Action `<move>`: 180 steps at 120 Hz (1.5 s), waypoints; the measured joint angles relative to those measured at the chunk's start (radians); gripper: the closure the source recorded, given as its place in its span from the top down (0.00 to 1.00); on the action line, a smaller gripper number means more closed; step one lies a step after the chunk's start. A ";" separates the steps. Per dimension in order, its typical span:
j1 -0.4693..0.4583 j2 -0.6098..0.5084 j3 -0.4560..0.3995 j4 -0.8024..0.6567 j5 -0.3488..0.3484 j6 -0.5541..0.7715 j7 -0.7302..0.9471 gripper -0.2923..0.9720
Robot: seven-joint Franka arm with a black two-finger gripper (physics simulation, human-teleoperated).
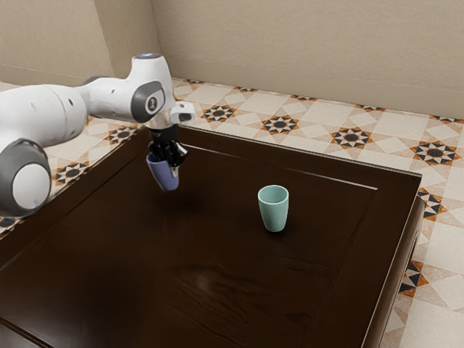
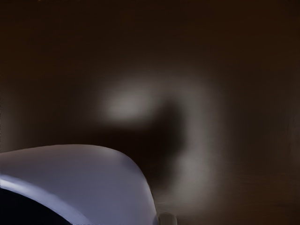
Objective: Place the left cup onto the right cup
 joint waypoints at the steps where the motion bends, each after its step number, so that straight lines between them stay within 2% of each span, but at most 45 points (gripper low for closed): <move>1: -0.001 -0.003 0.000 -0.001 0.000 0.000 0.000 0.15; 40: -0.095 -0.105 0.020 -0.040 0.013 -0.001 -0.011 0.15; 108: -0.255 -0.190 0.007 -0.048 0.103 -0.001 -0.056 0.15; 180: -0.261 -0.187 -0.212 -0.052 0.232 -0.020 -0.183 0.15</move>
